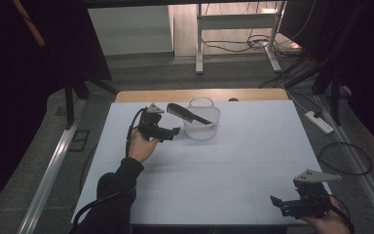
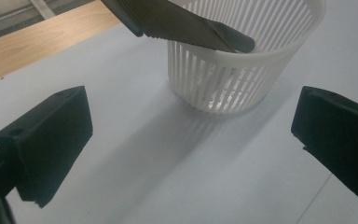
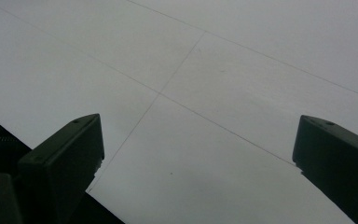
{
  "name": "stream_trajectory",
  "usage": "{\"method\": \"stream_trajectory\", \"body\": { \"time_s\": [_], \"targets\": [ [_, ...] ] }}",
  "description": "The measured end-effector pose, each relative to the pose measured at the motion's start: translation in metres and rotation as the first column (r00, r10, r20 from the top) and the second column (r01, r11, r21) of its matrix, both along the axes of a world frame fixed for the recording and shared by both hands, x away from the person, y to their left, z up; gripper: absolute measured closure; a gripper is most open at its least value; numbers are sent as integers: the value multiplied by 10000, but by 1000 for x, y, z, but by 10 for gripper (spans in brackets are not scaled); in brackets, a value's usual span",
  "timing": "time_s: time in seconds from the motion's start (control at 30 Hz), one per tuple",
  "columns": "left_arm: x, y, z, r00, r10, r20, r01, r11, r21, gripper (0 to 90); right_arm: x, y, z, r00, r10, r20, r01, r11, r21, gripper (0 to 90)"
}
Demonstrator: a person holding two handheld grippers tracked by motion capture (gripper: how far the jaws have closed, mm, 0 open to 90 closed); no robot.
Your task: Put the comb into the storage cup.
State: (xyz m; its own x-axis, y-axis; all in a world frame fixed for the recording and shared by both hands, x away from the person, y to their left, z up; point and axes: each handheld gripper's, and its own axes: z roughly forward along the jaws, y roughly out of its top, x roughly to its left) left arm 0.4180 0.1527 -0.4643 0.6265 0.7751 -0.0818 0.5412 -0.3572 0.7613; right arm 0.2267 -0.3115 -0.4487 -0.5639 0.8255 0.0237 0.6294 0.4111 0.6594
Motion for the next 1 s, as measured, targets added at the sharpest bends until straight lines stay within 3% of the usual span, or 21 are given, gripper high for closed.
{"method": "stream_trajectory", "body": {
  "time_s": [0.4,0.73,1.0],
  "targets": [
    [-6,5,-6,9993,-105,-356,109,9999,107,0,0,0,0,10000,61,19,-61,10000,9,12],
    [-14,8,-5,9995,-180,-244,186,9995,245,0,0,0,0,10000,82,0,-82,10000,33,12],
    [-19,18,-4,9997,-53,-244,51,10000,-66,0,0,0,0,10000,76,-5,-76,10000,40,12]
  ]
}}
